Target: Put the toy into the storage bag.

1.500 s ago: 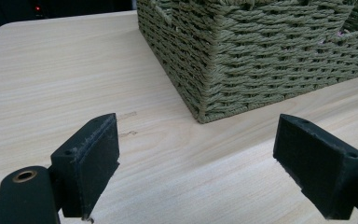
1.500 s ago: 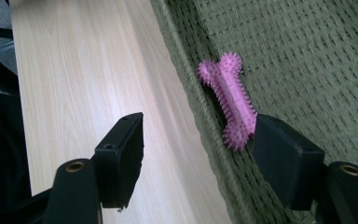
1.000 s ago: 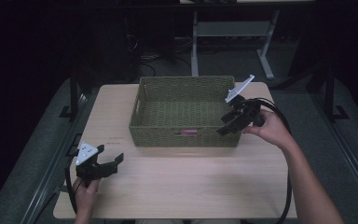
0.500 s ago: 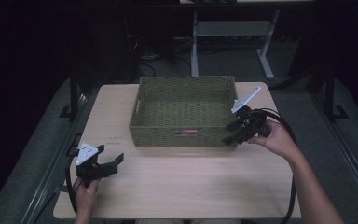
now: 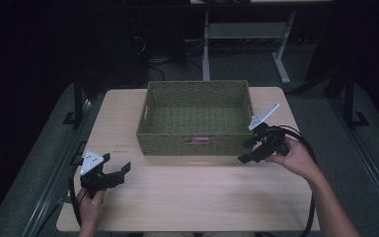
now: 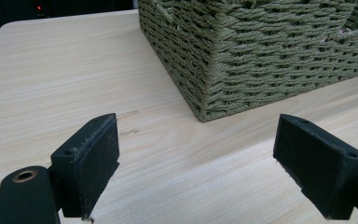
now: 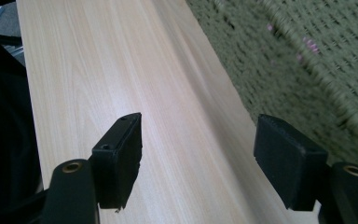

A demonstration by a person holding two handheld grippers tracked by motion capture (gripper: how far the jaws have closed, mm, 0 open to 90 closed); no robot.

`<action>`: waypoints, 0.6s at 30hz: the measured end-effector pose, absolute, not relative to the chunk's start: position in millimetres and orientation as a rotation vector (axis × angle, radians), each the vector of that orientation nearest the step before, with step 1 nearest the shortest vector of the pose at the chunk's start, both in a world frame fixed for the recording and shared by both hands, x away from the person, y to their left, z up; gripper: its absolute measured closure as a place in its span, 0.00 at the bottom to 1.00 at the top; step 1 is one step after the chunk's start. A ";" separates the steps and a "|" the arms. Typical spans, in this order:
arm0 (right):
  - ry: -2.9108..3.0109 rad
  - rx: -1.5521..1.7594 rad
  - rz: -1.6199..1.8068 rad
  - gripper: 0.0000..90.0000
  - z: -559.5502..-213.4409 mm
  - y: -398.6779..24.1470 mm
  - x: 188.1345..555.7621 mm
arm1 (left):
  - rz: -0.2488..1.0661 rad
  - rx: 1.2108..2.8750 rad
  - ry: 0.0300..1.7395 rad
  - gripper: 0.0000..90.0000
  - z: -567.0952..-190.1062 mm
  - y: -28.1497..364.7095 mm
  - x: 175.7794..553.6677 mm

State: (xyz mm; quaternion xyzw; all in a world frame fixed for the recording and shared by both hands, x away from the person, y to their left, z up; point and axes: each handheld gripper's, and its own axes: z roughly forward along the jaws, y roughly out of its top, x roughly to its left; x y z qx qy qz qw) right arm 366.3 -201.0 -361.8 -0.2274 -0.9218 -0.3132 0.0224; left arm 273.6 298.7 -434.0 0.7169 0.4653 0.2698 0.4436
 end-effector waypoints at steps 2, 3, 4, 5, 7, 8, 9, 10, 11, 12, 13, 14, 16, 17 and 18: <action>-2.855 -0.701 -0.973 0.35 -364.2 -201.6 364.6 | 0.667 1.777 1.154 0.15 -433.9 298.8 273.5; -2.852 -0.704 -0.970 0.35 -365.3 -201.8 363.9 | 0.668 1.777 1.155 0.15 -433.9 298.9 273.5; -2.852 -0.702 -0.972 0.35 -366.4 -202.1 363.4 | 0.668 1.777 1.155 0.15 -433.9 298.8 273.5; -2.852 -0.699 -0.973 0.35 -367.3 -202.4 362.9 | 0.668 1.777 1.155 0.15 -434.0 298.8 273.4; -2.847 -0.709 -0.970 0.35 -368.9 -203.1 361.4 | 0.669 1.777 1.154 0.15 -433.9 298.8 273.3; -2.847 -0.710 -0.973 0.35 -370.1 -203.6 361.0 | 0.669 1.777 1.154 0.15 -433.9 298.8 273.3; -2.844 -0.709 -0.975 0.35 -371.2 -204.1 360.6 | 0.669 1.777 1.154 0.15 -433.9 298.9 273.3; -2.843 -0.710 -0.971 0.35 -372.2 -204.3 359.9 | 0.669 1.777 1.155 0.15 -433.9 298.9 273.3; -2.844 -0.713 -0.968 0.35 -373.3 -204.7 359.1 | 0.669 1.777 1.154 0.15 -434.0 298.8 273.4; -2.842 -0.715 -0.968 0.35 -374.5 -205.1 358.6 | 0.669 1.776 1.154 0.15 -434.0 298.8 273.4; -2.840 -0.716 -0.969 0.35 -375.6 -205.6 358.1 | 0.669 1.776 1.154 0.15 -434.0 298.7 273.4; -2.837 -0.721 -0.968 0.35 -376.6 -206.0 357.0 | 0.669 1.777 1.153 0.15 -434.0 298.8 273.4; -2.837 -0.725 -0.967 0.35 -379.1 -207.1 355.5 | 0.669 1.777 1.154 0.15 -434.0 298.9 273.3; -2.836 -0.730 -0.967 0.35 -380.3 -207.7 354.3 | 0.669 1.777 1.154 0.15 -434.1 298.9 273.4; -2.840 -0.730 -0.967 0.35 -381.5 -208.5 353.1 | 0.670 1.778 1.154 0.15 -434.0 299.0 273.3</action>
